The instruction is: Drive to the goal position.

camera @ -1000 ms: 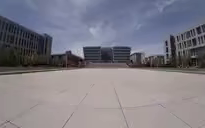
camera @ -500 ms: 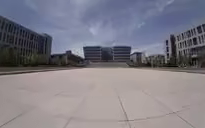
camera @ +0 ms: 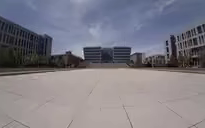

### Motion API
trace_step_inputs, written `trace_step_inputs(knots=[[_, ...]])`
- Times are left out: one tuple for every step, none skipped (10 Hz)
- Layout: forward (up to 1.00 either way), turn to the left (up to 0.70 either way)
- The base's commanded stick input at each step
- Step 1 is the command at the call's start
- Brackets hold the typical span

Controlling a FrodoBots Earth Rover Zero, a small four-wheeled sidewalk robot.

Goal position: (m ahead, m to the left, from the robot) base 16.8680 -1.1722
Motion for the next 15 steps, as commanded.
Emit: trace_step_inputs(knots=[[0.70,0.00],[0.70,0.00],[0.70,0.00],[0.70,0.00],[0.70,0.00],[0.70,0.00],[0.70,0.00],[0.70,0.00],[0.70,0.00],[0.70,0.00],[0.70,0.00],[0.70,0.00],[0.70,0.00],[0.70,0.00],[0.70,0.00]])
